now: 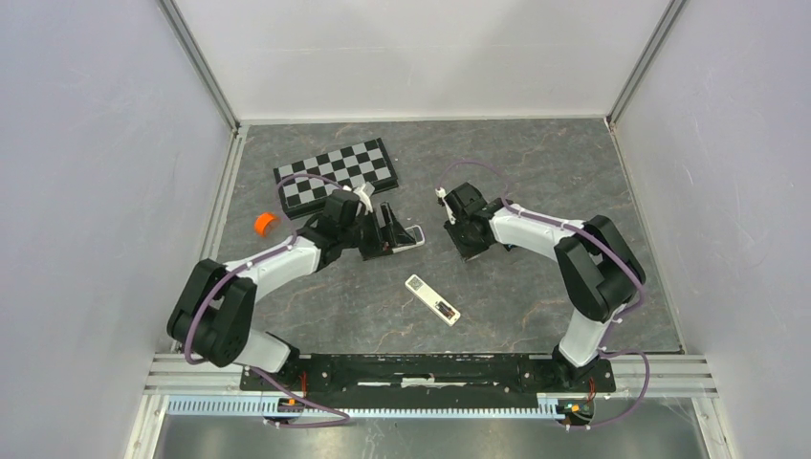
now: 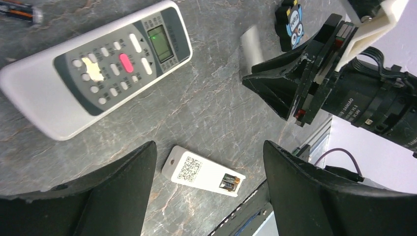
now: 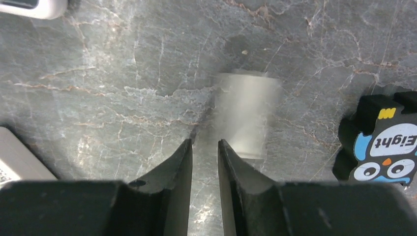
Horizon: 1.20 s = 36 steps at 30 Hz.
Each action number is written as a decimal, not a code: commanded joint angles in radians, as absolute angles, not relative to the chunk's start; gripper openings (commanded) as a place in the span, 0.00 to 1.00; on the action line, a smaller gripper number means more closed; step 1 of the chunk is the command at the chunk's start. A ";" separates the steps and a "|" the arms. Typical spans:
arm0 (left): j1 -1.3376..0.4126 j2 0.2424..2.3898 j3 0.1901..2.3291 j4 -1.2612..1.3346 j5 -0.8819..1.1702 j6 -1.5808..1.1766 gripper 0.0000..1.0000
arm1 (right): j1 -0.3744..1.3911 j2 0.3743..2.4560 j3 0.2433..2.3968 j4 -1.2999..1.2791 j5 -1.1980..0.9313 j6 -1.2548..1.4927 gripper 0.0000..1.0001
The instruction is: Load the batteries into the remote control
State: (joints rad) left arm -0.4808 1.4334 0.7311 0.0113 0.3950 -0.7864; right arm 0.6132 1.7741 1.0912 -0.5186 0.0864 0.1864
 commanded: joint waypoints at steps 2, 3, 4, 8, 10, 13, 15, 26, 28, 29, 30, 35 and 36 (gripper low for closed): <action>-0.528 1.494 0.811 0.083 0.411 -0.837 0.84 | 0.614 1.710 1.086 -0.508 0.047 0.190 0.31; -0.534 1.506 0.821 0.084 0.409 -0.839 0.84 | 0.612 1.706 1.085 -0.508 0.041 0.189 0.31; -0.545 1.522 0.832 0.087 0.407 -0.841 0.83 | 0.612 1.700 1.082 -0.508 0.036 0.188 0.31; -0.573 1.573 0.859 0.100 0.393 -0.858 0.82 | 0.610 1.688 1.076 -0.515 0.049 0.190 0.34; -0.580 1.591 0.864 0.111 0.392 -0.866 0.82 | 0.606 1.686 1.077 -0.521 0.086 0.188 0.41; -0.583 1.599 0.862 0.115 0.385 -0.870 0.81 | 0.594 1.686 1.085 -0.534 0.145 0.185 0.50; -0.583 1.594 0.859 0.112 0.379 -0.868 0.81 | 0.588 1.680 1.080 -0.520 0.169 0.187 0.58; -0.583 1.574 0.848 0.094 0.368 -0.850 0.81 | 0.588 1.733 1.074 -0.474 0.094 0.141 0.70; -0.583 1.572 0.849 0.092 0.368 -0.845 0.81 | 0.589 1.736 1.071 -0.451 0.058 0.096 0.71; -0.584 1.572 0.849 0.090 0.368 -0.843 0.81 | 0.590 1.740 1.070 -0.441 0.034 0.065 0.71; -0.583 1.569 0.850 0.088 0.366 -0.841 0.81 | 0.592 1.741 1.067 -0.427 0.021 0.033 0.71; -0.582 1.545 0.848 0.055 0.328 -0.822 0.81 | 0.604 1.769 1.079 -0.413 0.033 -0.052 0.64; -0.582 1.540 0.848 0.049 0.322 -0.817 0.81 | 0.606 1.778 1.087 -0.416 0.039 -0.061 0.63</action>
